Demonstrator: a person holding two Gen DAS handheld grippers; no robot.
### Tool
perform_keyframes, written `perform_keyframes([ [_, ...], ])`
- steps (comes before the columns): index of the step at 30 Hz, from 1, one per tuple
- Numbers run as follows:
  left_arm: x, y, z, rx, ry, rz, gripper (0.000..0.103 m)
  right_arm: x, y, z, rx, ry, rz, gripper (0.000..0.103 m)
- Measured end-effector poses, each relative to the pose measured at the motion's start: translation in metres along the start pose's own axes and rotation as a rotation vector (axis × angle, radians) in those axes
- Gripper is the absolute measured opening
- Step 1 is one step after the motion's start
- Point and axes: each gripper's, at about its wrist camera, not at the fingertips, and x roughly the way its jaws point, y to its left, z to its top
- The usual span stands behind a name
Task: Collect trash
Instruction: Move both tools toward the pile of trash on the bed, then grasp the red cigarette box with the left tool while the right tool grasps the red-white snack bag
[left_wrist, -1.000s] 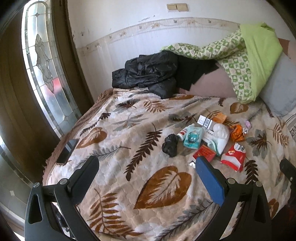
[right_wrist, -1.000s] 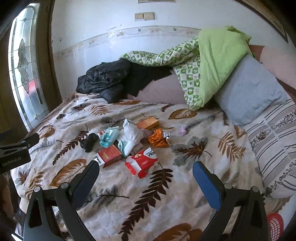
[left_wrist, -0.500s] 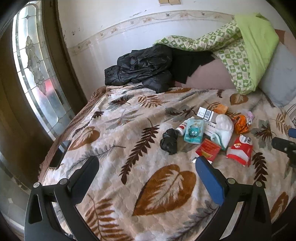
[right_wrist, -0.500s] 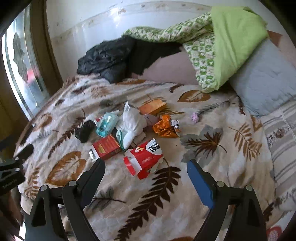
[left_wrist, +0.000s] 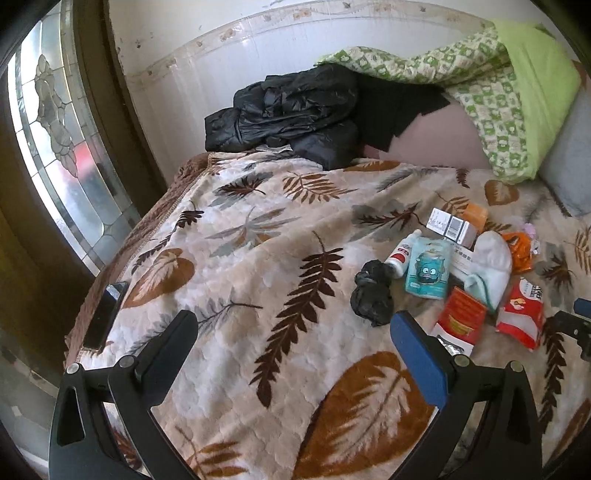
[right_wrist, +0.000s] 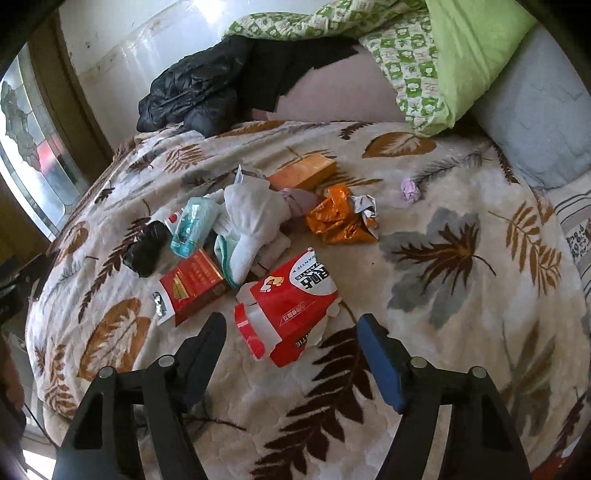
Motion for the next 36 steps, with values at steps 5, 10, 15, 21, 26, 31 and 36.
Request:
perform_keyframes([
  [5,0.017,-0.02,-0.005,0.002,0.045,-0.085,0.103,0.021,-0.002,0.002,0.011,0.012,-0.006,0.077],
  [10,0.035,-0.058,-0.01,0.059,0.062,-0.209,0.103,0.046,-0.012,0.008,0.068,0.046,0.016,0.077],
  [15,0.064,-0.087,-0.01,0.105,0.104,-0.305,0.103,0.075,-0.017,0.013,0.133,0.096,0.045,0.077],
  [21,0.101,-0.105,-0.009,0.104,0.171,-0.385,0.103,0.095,-0.021,0.017,0.184,0.104,0.057,0.071],
  [26,0.105,-0.125,-0.009,0.15,0.169,-0.432,0.092,0.097,-0.021,0.018,0.178,0.096,0.086,0.054],
  [31,0.098,-0.138,-0.008,0.153,0.209,-0.443,0.031,0.088,-0.02,0.018,0.167,0.077,0.13,0.047],
  [36,0.092,-0.118,-0.003,0.089,0.259,-0.485,0.007,0.069,-0.025,0.016,0.171,0.049,0.147,0.045],
])
